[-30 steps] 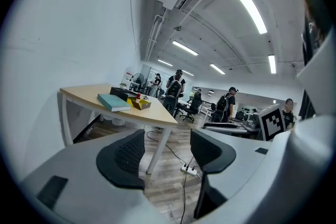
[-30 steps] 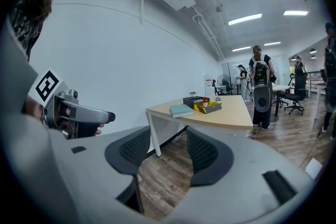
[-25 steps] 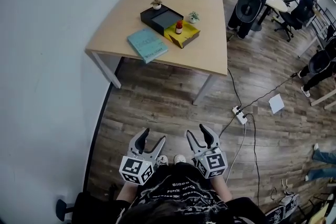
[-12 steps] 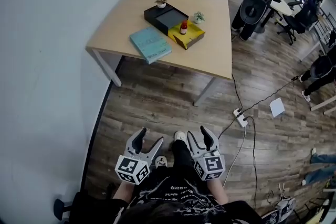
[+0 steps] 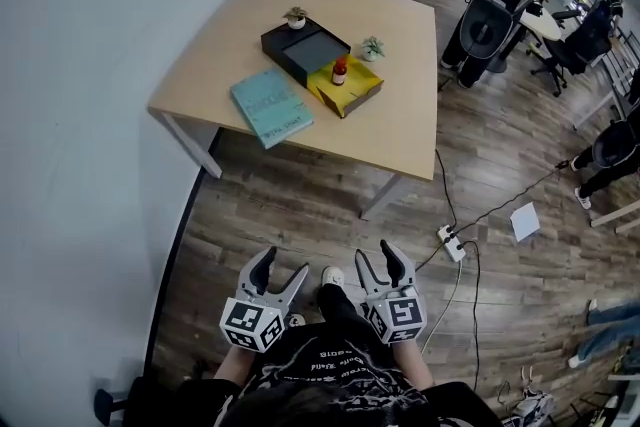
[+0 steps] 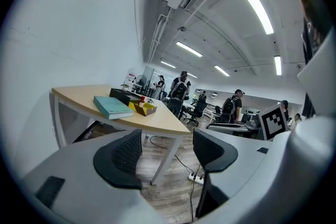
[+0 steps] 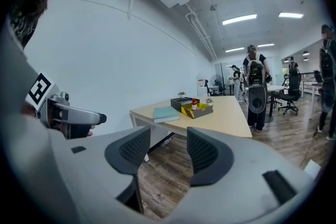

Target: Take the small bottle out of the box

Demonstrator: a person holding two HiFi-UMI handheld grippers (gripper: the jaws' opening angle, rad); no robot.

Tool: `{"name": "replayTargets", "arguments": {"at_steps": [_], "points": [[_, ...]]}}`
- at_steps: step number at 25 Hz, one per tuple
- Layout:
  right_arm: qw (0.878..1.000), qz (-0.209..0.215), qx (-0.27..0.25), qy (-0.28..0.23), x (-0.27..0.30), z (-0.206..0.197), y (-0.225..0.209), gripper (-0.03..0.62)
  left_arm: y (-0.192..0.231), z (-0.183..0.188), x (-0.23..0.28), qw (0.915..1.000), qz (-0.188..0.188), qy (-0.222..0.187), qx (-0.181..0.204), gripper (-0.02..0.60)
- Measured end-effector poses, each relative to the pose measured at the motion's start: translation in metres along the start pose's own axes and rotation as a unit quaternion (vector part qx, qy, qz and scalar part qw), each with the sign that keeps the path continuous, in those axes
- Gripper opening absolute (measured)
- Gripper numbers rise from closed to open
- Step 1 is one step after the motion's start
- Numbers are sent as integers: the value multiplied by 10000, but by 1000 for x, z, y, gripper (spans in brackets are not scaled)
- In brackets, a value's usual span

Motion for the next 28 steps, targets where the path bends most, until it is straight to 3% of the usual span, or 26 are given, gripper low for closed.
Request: {"name": "replayTargets", "arguments": {"at_steps": [7,16,28], "points": [[9998,153,75,-34,42,17,-57,230,2,31,63,9991,294,-39,296,313],[9987,501,3,-46,81,33,-102,230,-5,43,114,9976,656,-43,199,313],[9984,541,66,144,100,33,-127,229,-3,49,149,9975,699,6,40,313]]}}
Point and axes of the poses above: the fingertips, and each gripper's own axes: x forward along the fingers, y to its left, z out of its top, the point moved 4 cm from there along -x, backward along the fingers, and after that the axes turned 3 degrees about y, right-handed, at the moved point
